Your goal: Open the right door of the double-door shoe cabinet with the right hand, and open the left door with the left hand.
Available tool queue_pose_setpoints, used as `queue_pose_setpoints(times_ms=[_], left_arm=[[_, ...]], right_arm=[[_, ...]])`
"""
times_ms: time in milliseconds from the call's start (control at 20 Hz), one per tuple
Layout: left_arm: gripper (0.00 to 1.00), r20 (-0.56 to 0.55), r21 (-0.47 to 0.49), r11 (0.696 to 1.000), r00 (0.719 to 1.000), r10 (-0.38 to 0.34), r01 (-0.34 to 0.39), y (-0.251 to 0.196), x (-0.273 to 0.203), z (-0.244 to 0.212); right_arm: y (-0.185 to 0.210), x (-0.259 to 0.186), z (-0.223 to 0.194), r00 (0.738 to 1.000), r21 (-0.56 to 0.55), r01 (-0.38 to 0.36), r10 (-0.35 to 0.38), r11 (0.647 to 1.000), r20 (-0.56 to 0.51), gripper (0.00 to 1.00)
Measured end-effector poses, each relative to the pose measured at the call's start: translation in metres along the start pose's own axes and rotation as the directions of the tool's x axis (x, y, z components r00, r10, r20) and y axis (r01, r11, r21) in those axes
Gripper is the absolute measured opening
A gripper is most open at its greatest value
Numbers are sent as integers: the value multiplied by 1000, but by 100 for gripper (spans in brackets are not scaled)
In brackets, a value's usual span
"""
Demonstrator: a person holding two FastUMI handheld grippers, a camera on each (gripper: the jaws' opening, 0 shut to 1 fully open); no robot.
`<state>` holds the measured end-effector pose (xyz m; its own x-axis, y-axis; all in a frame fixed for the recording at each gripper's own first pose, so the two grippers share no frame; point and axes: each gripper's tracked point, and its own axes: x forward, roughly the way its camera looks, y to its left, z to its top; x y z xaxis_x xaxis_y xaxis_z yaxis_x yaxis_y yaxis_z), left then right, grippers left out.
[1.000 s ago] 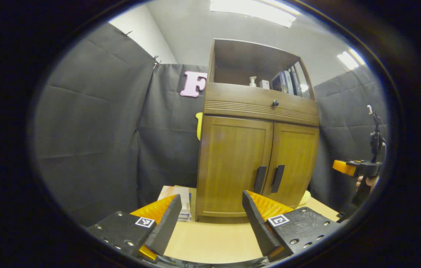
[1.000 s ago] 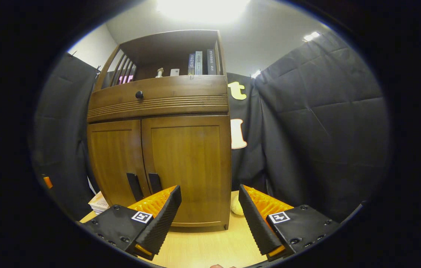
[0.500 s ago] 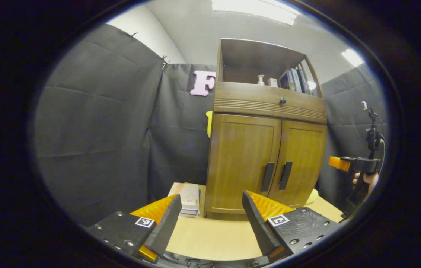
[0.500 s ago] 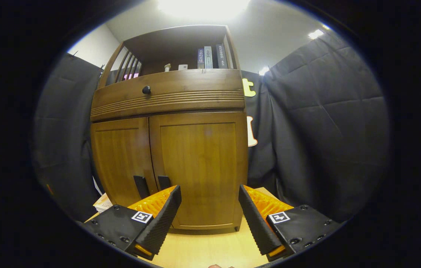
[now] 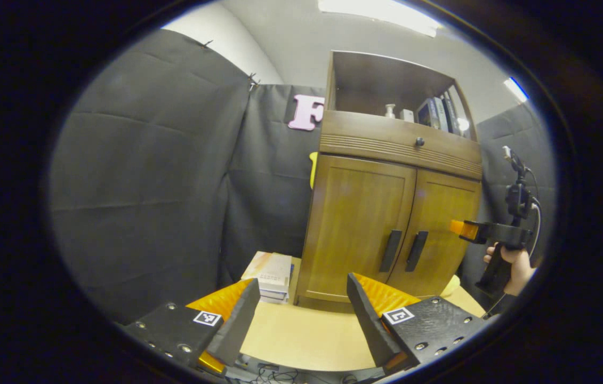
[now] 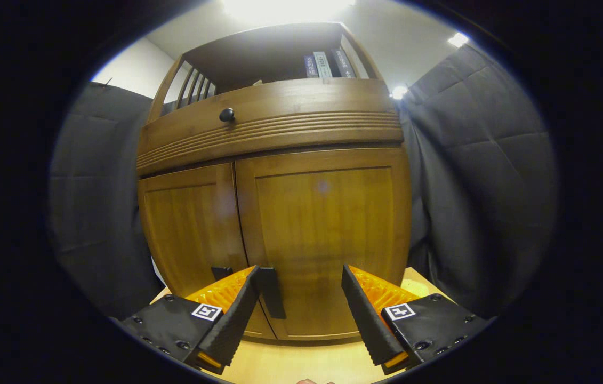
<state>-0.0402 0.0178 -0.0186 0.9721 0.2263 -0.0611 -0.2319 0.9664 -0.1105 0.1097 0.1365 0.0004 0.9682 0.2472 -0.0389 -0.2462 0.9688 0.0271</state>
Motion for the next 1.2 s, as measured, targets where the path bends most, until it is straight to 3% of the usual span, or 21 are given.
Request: queue_pose_setpoints(times_ms=[200, 450, 950, 1200], left_arm=[[94, -11, -11, 997, 997, 81, -81, 12, 4, -4], [94, -32, 35, 990, 990, 139, -137, 14, 9, -13], [96, -52, 74, 988, 989, 136, -132, -14, 29, -20], [96, -68, 78, 990, 991, 119, -114, -24, 36, -25]], right_arm=[[18, 30, -17, 999, -15, -39, 39, 999, -34, 92], [29, 65, -35, 996, -23, -34, 32, 999, -83, 96], [31, 87, -54, 992, -89, -24, 13, 996, -123, 92], [34, 99, -60, 988, -46, -33, 26, 998, -150, 63]])
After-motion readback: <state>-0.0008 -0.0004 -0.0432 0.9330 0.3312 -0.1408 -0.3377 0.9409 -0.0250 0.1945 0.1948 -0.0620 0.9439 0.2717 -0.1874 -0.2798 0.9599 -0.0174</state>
